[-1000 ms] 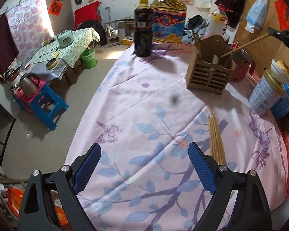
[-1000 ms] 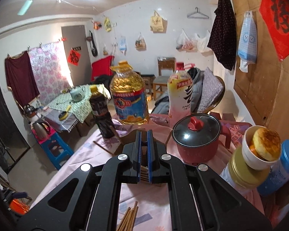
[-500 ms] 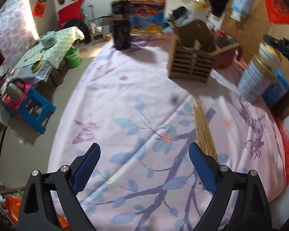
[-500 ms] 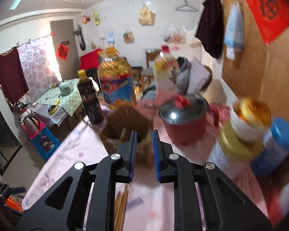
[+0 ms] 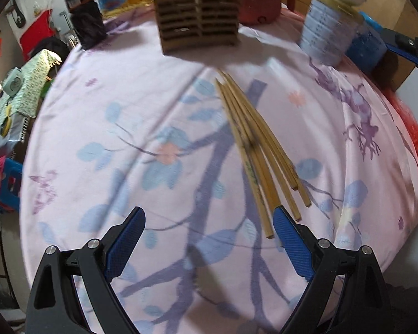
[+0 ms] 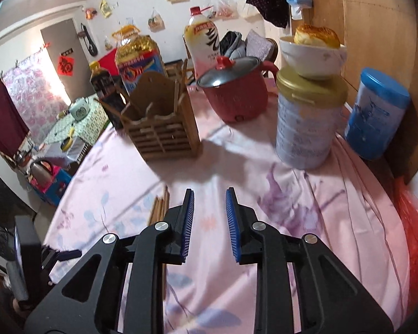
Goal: Organize utensils
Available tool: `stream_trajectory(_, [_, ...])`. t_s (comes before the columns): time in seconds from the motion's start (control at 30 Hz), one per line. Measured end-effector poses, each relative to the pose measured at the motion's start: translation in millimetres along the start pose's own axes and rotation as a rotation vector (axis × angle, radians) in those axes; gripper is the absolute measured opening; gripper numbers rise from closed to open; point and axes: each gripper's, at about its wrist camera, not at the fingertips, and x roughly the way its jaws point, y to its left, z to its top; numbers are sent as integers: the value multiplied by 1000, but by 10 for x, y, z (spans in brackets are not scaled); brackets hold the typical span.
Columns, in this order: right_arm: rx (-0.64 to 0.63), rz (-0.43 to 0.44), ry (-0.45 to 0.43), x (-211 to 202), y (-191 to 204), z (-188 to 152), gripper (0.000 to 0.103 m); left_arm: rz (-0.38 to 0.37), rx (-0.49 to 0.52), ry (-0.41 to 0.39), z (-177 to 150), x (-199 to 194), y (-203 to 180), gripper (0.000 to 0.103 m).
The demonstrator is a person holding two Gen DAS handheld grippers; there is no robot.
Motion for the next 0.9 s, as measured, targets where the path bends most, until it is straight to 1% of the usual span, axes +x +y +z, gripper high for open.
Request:
stream_trajectory(0.1, [-19, -9, 13, -32, -3, -98, 27, -10, 3, 4, -32, 83, -58, 91])
stream_trajectory(0.2, [-25, -15, 29, -65, -30, -139, 27, 25, 26, 5, -73, 195, -138, 91])
stream_trajectory(0.3, [-31, -21, 39, -80, -51, -188, 27, 46, 23, 12, -83, 268, -157, 91])
stream_trajectory(0.37, [-34, -26, 42, -99, -58, -214, 27, 76, 24, 12, -93, 314, -152, 91])
stream_trajectory(0.5, [-29, -31, 50, -118, -105, -258, 27, 81, 13, -7, -94, 335, -140, 92])
stream_trajectory(0.57, [-23, -30, 54, -117, -130, -281, 27, 108, 21, -27, -90, 326, -158, 92])
stream_trajectory(0.63, [-24, -28, 52, -123, -138, -301, 27, 167, 25, -45, -100, 302, -127, 90])
stream_trajectory(0.67, [-26, -26, 50, -130, -139, -308, 27, 191, 17, -39, -103, 306, -68, 87])
stream_trajectory(0.7, [-28, -22, 46, -135, -139, -315, 27, 199, -3, -28, -107, 317, 18, 83])
stream_trajectory(0.73, [-28, -18, 45, -138, -138, -323, 27, 183, -50, -14, -127, 306, 173, 83])
stream_trajectory(0.77, [-27, -10, 45, -133, -137, -330, 27, 176, -67, -9, -144, 285, 241, 80])
stream_trajectory(0.8, [-26, -4, 46, -126, -135, -332, 27, 172, -72, -9, -154, 253, 292, 79])
stream_trajectory(0.87, [-23, 8, 49, -100, -121, -334, 27, 166, -55, -33, -168, 148, 310, 79])
stream_trajectory(0.9, [-23, 13, 51, -88, -113, -335, 27, 140, -48, -45, -165, 93, 277, 79])
